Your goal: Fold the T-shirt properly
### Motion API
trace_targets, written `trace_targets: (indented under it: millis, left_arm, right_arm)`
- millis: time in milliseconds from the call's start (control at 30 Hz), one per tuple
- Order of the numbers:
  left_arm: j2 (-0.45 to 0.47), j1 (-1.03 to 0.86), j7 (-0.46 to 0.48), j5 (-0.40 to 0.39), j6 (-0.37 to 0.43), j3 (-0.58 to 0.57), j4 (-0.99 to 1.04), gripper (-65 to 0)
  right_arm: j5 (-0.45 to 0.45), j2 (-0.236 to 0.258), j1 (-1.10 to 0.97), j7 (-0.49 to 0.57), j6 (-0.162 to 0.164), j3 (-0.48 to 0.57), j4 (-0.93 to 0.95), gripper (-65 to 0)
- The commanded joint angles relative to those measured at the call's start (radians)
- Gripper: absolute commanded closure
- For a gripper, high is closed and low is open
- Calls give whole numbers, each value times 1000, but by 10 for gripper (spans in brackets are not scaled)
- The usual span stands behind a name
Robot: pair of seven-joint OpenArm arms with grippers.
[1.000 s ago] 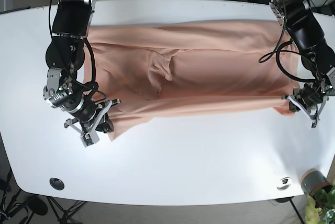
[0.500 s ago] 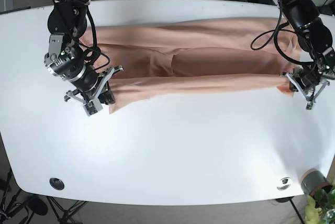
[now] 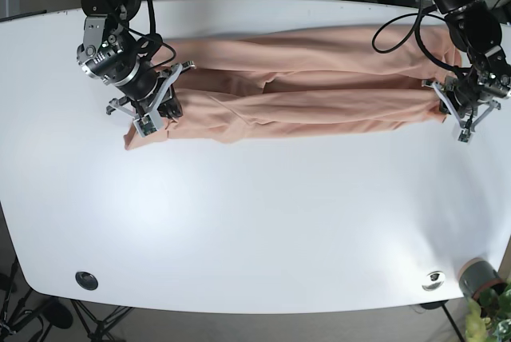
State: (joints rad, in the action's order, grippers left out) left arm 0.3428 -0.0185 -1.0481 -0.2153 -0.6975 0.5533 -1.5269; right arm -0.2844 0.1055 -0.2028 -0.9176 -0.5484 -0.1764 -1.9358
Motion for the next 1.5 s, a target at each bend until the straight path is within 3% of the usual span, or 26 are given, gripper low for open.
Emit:
trace_targets:
  millis: [0, 267, 767, 900, 1000, 1133, 1267, 1467]
  left_arm:
    - [28, 7, 13, -5, -1, 7, -10, 0]
    - [29, -33, 13, -5, -1, 6, -11, 0]
    - [49, -73, 13, 1, -1, 4, -10, 0]
    - [49, -100, 15, 1, -1, 4, -10, -51]
    - [49, -102, 15, 1, -1, 4, -10, -136]
    - [49, -102, 15, 1, -1, 4, -10, -285]
    - [48, -102, 13, -6, -1, 4, -27, -344]
    - [48, -102, 13, -8, -1, 9, -165, -347]
  right_arm:
    - [-11, 6, -5, 27, 0, -2, -24, 0]
    - [-11, 6, -51, 25, -8, -67, -24, 0]
    - [-11, 6, -106, 19, -8, -68, -18, 0]
    - [-11, 6, -123, 21, -5, -68, -18, 0]
    - [-11, 6, -123, 21, -2, -68, -17, -75]
    - [-11, 6, -123, 24, 0, -68, -18, -279]
    - [-13, 3, -122, 24, -2, -68, -30, -439]
    - [-117, -19, -99, 24, -6, -139, -47, -465]
